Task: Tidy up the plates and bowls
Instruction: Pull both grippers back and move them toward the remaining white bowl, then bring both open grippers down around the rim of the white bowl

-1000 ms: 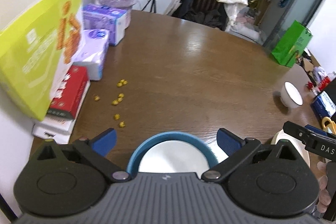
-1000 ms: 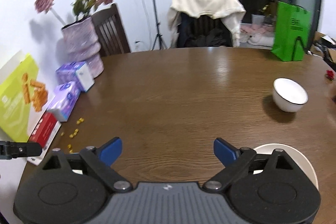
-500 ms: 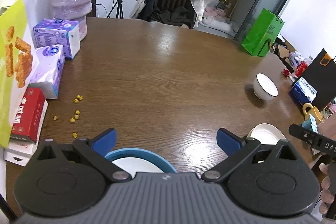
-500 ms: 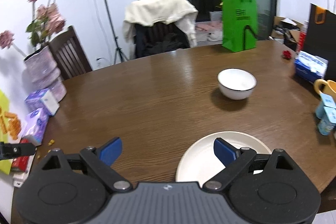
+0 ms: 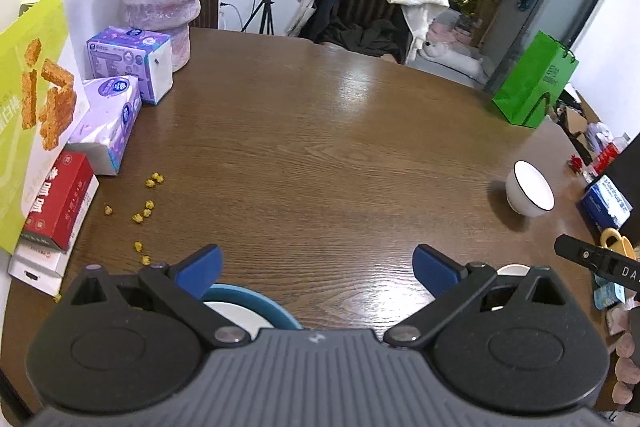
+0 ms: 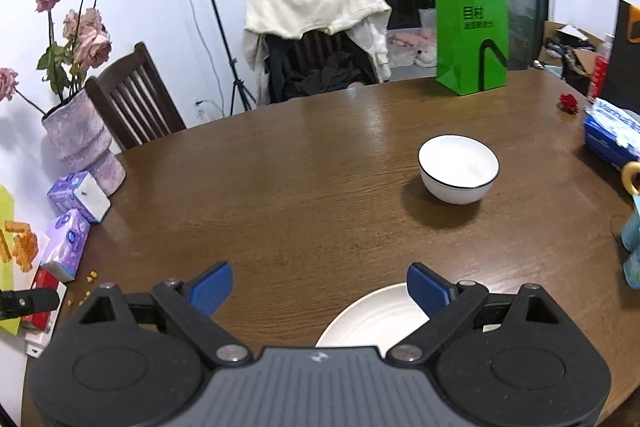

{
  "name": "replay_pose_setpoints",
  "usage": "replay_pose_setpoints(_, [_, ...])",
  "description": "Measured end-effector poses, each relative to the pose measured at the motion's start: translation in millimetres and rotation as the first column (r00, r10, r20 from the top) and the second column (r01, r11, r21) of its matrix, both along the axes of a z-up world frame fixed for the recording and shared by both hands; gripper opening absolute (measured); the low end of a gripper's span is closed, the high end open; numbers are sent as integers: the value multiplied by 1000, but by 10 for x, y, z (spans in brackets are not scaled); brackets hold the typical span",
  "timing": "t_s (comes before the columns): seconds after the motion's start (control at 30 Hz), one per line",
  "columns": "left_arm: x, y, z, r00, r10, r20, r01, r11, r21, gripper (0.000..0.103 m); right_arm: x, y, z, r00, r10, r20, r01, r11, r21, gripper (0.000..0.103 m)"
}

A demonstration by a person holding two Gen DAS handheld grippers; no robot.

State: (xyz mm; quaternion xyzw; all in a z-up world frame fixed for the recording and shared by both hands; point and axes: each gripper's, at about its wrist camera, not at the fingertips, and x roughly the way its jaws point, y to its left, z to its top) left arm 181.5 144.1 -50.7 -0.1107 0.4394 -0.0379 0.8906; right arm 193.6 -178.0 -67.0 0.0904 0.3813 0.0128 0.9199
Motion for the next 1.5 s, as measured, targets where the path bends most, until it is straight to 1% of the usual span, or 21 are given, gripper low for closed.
replay_pose_setpoints(0.17, [100,-257,-44,1000,11,-19,-11,1000,8,103,185,-211,-77,999,15,-29,-14,1000,15,94])
replay_pose_setpoints(0.27, [173,-417,-56,1000,2,-24,-2,1000,17,103,244,-351,-131,999,8,-44,-8,1000,13,94])
replay_pose_setpoints(0.53, [427,-899,-133,998,-50,-42,52,998,38,103,382,-825,-293,996,-41,-81,42,999,18,94])
replay_pose_setpoints(0.83, [750,-1484,-259,992,-108,-58,111,993,48,103,609,-1342,-470,992,-78,-100,80,997,16,94])
replay_pose_setpoints(1.13, [1097,-2086,-432,988,-128,-91,135,989,66,103,956,-1821,-665,990,-73,-121,76,997,20,94])
replay_pose_setpoints(1.2, [1155,-2203,-467,986,-133,-101,139,988,59,103,1025,-1904,-694,990,-68,-125,72,997,24,94])
replay_pose_setpoints(1.3, [1221,-2408,-504,985,-141,-103,148,986,70,103,1151,-2045,-755,989,-54,-137,59,998,34,94])
replay_pose_setpoints(1.5, [1386,-2755,-590,985,-135,-107,142,988,60,103,1362,-2216,-845,989,-24,-146,33,998,60,94])
